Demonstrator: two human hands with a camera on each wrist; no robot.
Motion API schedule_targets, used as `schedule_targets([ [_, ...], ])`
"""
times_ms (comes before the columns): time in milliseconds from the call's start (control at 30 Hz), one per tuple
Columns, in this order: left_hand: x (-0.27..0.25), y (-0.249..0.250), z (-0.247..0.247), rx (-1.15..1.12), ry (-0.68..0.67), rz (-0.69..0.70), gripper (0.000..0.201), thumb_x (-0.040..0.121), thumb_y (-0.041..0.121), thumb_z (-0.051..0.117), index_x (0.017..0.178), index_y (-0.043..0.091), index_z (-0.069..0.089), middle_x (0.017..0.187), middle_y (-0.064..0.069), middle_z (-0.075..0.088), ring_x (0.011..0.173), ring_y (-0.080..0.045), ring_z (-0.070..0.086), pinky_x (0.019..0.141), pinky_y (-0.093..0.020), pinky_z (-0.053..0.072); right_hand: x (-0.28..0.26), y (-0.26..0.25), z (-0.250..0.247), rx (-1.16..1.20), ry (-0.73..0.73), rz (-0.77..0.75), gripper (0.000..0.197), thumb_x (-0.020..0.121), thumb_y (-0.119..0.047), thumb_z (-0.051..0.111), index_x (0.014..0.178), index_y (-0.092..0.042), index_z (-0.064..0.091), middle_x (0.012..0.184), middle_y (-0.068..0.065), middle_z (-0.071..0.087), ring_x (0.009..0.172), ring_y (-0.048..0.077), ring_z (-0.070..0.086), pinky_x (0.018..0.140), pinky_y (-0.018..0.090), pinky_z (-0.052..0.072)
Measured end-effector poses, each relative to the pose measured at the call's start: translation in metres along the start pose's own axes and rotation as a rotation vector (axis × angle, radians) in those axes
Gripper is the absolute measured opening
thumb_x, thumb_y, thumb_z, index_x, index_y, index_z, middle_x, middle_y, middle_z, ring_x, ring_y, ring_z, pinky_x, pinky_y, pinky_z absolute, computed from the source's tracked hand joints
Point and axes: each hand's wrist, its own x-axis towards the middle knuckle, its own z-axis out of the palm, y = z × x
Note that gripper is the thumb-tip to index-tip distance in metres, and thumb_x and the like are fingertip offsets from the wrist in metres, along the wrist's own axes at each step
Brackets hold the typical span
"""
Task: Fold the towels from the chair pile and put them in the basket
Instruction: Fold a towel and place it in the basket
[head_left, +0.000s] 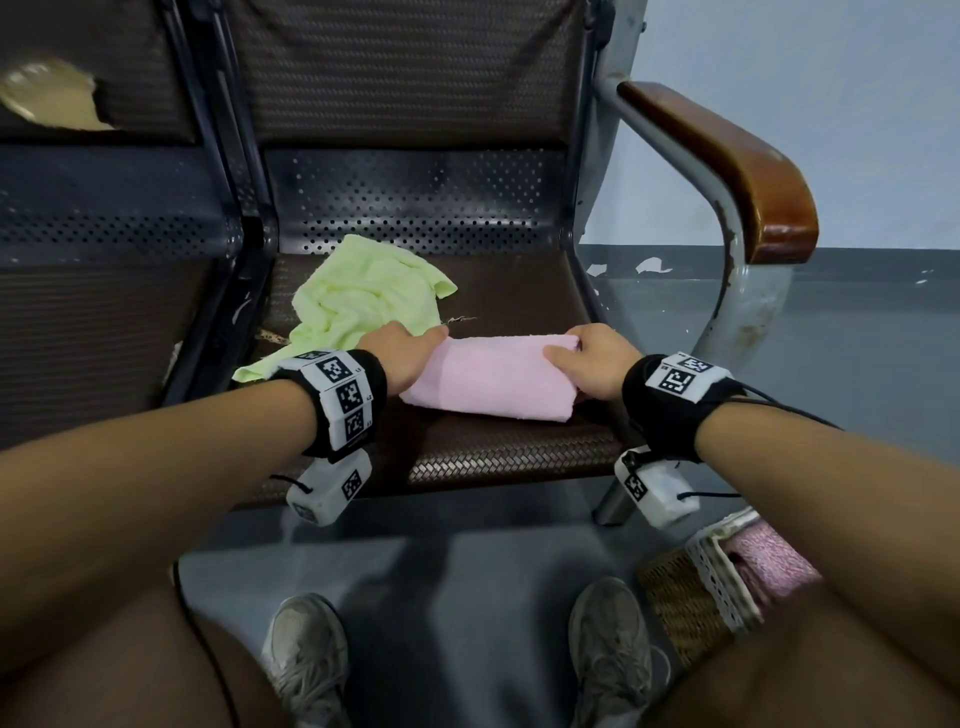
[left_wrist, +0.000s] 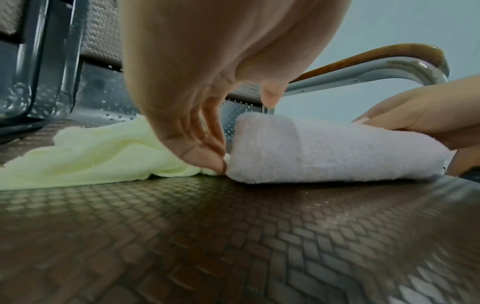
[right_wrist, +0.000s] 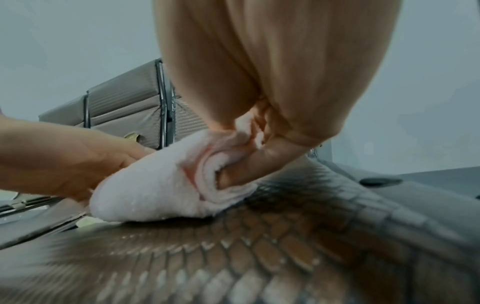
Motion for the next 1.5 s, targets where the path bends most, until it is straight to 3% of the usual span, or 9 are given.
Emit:
schedule_targets([
  [200, -0.004, 0.003, 0.008, -0.327, -0.287, -0.268, 0.057, 0.088, 0.070, 0.050, 0.098, 0.014, 0.053, 0.081, -0.007, 0.069, 0.063, -0.019, 0.068, 0.059, -0.024, 0.053, 0.008, -0.006, 0.002, 0.046, -0.041, 0.153, 0.032, 0.096, -0.025, 0.056, 0.110, 0.002, 0.067, 0.105, 0.019, 0.070, 0.097, 0.034, 0.068, 0.090, 0.048, 0.057],
  [333, -0.003, 0.019, 0.004, -0.650, -0.205, -0.150, 0.051, 0.083, 0.031, 0.077, 0.119, 0.002, 0.054, 0.107, -0.012, 0.067, 0.089, -0.025, 0.071, 0.081, -0.040, 0.061, -0.002, -0.015, -0.005, 0.189, -0.157, 0.241, 0.018, 0.092, -0.010, 0.059, 0.099, 0.004, 0.066, 0.079, 0.014, 0.063, 0.068, 0.025, 0.064, 0.060, 0.035, 0.060],
  [467, -0.016, 0.043, -0.014, -0.811, -0.142, 0.112, 0.035, 0.074, 0.020, 0.084, 0.096, 0.016, 0.057, 0.107, -0.010, 0.069, 0.091, -0.023, 0.068, 0.076, -0.036, 0.060, -0.008, -0.026, -0.022, -0.196, -0.027, 0.018, 0.046, 0.084, -0.024, 0.066, 0.127, -0.009, 0.062, 0.122, 0.008, 0.067, 0.111, 0.025, 0.064, 0.093, 0.035, 0.051],
  [600, -0.044, 0.063, -0.030, -0.919, -0.249, 0.323, 0.033, 0.077, 0.024, 0.083, 0.104, 0.011, 0.069, 0.108, -0.009, 0.074, 0.095, -0.023, 0.071, 0.080, -0.037, 0.057, -0.029, -0.052, -0.030, 0.428, -0.019, -0.187, 0.088, 0.075, -0.034, 0.082, 0.149, -0.018, 0.037, 0.140, -0.002, 0.056, 0.125, 0.015, 0.057, 0.105, 0.034, 0.047],
  [733, -0.065, 0.075, -0.035, -0.964, -0.246, 0.393, 0.047, 0.082, 0.030, 0.078, 0.121, 0.008, 0.064, 0.117, -0.008, 0.071, 0.108, -0.027, 0.069, 0.085, -0.037, 0.057, -0.056, -0.064, -0.039, 0.600, -0.032, -0.132, 0.049, 0.078, -0.027, 0.082, 0.121, -0.010, 0.066, 0.115, 0.005, 0.074, 0.107, 0.023, 0.071, 0.100, 0.046, 0.054],
  [933, -0.092, 0.074, 0.000, -0.660, -0.469, 0.391, 0.088, 0.061, 0.046, 0.087, 0.133, 0.015, 0.048, 0.125, -0.001, 0.065, 0.112, -0.019, 0.065, 0.097, -0.042, 0.054, -0.096, -0.039, -0.071, 0.824, 0.084, 0.009, 0.035, 0.089, -0.021, 0.072, 0.121, -0.008, 0.064, 0.112, 0.007, 0.075, 0.100, 0.021, 0.073, 0.082, 0.035, 0.060],
  [1167, -0.127, 0.143, 0.095, -0.578, -0.761, 0.460, 0.050, 0.080, 0.013, 0.080, 0.124, 0.010, 0.056, 0.116, -0.007, 0.072, 0.093, -0.021, 0.072, 0.065, -0.030, 0.059, -0.161, 0.067, -0.130, 0.921, 0.263, 0.220, 0.036, 0.090, -0.018, 0.062, 0.125, -0.006, 0.064, 0.108, 0.007, 0.071, 0.096, 0.020, 0.068, 0.086, 0.033, 0.055],
  [1300, -0.157, 0.189, 0.174, -0.495, -0.843, 0.438, 0.046, 0.082, 0.016, 0.078, 0.122, 0.006, 0.059, 0.117, -0.008, 0.071, 0.103, -0.024, 0.070, 0.089, -0.038, 0.057, -0.216, 0.165, -0.147, 0.988, 0.433, 0.379, 0.027, 0.089, -0.019, 0.066, 0.113, -0.007, 0.067, 0.093, 0.005, 0.069, 0.076, 0.015, 0.067, 0.066, 0.026, 0.055],
  [1500, -0.206, 0.211, 0.297, -0.275, -0.950, 0.453, 0.057, 0.072, 0.040, 0.076, 0.119, 0.010, 0.066, 0.113, -0.008, 0.073, 0.104, -0.028, 0.069, 0.097, -0.047, 0.053, -0.275, 0.298, -0.104, 1.051, 0.602, 0.704, 0.030, 0.089, -0.020, 0.067, 0.114, -0.005, 0.064, 0.095, 0.011, 0.066, 0.079, 0.022, 0.065, 0.068, 0.030, 0.056],
])
